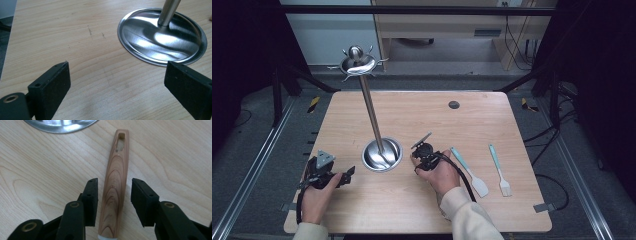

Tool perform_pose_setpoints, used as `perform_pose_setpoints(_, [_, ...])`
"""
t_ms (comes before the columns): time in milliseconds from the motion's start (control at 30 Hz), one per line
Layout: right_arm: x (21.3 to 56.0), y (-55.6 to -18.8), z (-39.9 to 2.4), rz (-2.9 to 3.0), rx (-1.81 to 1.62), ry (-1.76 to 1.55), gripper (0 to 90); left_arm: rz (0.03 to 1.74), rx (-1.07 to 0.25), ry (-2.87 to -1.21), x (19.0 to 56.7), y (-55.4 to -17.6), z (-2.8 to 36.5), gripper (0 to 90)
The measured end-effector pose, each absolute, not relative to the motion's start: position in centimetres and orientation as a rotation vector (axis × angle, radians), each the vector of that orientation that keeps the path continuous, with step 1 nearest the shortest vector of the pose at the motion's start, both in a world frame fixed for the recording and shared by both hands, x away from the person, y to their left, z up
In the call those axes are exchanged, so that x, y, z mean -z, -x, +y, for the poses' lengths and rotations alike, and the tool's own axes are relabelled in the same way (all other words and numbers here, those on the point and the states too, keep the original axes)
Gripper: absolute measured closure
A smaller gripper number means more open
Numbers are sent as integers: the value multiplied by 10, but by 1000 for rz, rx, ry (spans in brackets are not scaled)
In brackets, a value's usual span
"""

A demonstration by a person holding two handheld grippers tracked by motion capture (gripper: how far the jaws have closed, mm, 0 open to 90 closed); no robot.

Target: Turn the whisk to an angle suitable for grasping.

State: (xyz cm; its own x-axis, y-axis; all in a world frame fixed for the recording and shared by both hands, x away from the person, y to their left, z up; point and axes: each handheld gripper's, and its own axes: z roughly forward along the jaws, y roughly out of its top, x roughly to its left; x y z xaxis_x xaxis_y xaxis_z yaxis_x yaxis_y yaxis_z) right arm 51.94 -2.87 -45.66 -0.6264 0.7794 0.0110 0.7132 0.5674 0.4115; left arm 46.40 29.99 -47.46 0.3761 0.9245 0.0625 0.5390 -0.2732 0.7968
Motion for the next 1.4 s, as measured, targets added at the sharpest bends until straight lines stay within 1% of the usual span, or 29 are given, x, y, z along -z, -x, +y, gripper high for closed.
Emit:
perform_pose_setpoints(500, [465,-523,-20,2647,-453,-1318,579,1258,-700,-1947,474,-464,300,63])
perform_pose_setpoints(1133, [468,-524,-25,2652,-430,-1383,682,1258,-705,-1960,475,-466,299,63])
perform_pose_setpoints(1400, [460,-527,-27,2634,-435,-1378,687,1259,-703,-1964,476,-466,299,63])
